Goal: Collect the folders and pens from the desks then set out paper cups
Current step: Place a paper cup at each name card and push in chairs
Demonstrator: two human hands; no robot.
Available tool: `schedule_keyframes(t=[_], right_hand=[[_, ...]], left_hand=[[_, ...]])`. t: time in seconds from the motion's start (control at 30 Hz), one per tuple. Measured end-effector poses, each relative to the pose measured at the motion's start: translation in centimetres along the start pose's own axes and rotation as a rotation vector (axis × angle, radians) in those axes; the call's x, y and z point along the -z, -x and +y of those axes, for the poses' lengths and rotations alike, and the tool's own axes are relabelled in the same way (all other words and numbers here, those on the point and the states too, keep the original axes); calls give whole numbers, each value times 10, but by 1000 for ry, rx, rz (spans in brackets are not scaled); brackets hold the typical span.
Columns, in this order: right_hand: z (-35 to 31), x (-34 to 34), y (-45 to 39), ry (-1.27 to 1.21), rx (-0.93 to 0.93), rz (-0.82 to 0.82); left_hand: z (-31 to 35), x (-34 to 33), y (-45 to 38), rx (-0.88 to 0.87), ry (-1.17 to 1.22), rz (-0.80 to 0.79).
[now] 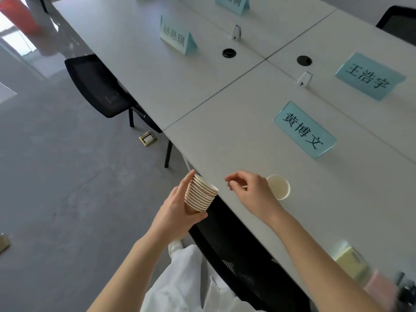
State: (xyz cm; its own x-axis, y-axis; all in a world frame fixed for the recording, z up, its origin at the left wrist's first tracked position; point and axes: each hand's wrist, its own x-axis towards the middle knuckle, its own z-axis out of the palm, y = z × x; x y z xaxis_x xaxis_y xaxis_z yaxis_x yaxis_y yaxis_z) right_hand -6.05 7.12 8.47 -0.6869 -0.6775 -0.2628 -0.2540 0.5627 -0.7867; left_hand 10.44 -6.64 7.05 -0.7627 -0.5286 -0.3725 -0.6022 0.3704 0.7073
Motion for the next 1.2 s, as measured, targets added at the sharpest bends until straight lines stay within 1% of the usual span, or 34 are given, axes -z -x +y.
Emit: schedule_keyframes(t=[0.1,0.2,0.33,0.4,0.47,0.63,0.83,0.93,1.0,1.13,1.2], right_hand=[[-33,-21,-13,-65,48,-123],[-57,-46,-31,-72,76,-240],[-93,-87,-61,-30,124,-329],[-122,-116,-79,20,146,-353],[-141,-132,-89,8,152,-337],[-200,-196,-132,10,196,-374],[-245,-241,-180,34,198,-345],[-259,-250,-209,42,189,-344],[-265,-254,-237,52,168,-307],[-281,-250,-303,-16,120,-269],[-290,-245,-341,-55,104,-215]], left_hand=[[-14,18,-10,-20,-12,-11],[-30,39,-20,-26,37,-5],[-65,83,-34,-24,55,18],[-93,120,-42,-16,54,24],[-106,143,-49,-24,39,26],[-158,222,-70,-18,41,86],[-193,280,-106,-19,58,112],[-201,301,-130,-26,58,100],[-206,315,-152,-29,54,96],[-205,346,-208,-34,59,103],[-204,364,-239,-24,64,121]])
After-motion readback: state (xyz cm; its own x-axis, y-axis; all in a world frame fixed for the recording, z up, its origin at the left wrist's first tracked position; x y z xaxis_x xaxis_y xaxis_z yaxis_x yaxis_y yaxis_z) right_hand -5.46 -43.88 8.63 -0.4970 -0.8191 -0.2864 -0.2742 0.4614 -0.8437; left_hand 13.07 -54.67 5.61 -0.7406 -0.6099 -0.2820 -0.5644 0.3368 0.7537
